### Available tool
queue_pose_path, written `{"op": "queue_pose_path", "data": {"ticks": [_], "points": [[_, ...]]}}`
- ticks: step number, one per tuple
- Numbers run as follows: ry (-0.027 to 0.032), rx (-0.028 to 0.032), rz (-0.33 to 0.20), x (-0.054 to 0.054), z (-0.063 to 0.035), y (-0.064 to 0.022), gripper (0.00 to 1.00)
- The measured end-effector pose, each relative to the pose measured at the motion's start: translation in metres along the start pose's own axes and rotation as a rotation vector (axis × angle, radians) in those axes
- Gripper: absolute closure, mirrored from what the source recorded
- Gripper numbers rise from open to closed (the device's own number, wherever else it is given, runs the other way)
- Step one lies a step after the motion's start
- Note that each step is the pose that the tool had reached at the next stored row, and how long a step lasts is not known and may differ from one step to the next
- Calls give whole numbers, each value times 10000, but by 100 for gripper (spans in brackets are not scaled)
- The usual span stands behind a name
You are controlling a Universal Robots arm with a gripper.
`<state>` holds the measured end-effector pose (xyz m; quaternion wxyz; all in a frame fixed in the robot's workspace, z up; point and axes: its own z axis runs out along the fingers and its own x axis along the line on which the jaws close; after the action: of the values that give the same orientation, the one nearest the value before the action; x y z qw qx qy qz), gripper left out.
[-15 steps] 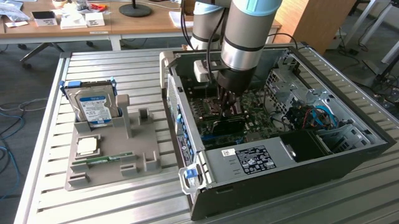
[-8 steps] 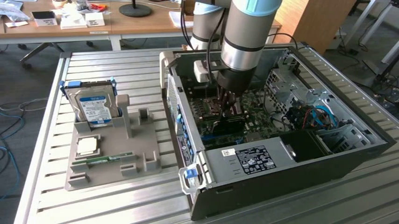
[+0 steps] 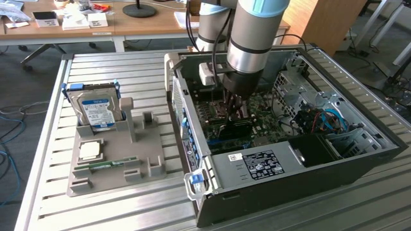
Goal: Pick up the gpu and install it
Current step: 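Press down on the gpu until it lock into place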
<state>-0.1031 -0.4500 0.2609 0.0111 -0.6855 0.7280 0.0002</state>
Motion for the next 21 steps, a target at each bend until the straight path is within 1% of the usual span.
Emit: {"op": "queue_pose_path", "data": {"ticks": [7,21], "points": [[4,-1,0,2,4,11,89],[-10,0,1,18,7,9,89]]}}
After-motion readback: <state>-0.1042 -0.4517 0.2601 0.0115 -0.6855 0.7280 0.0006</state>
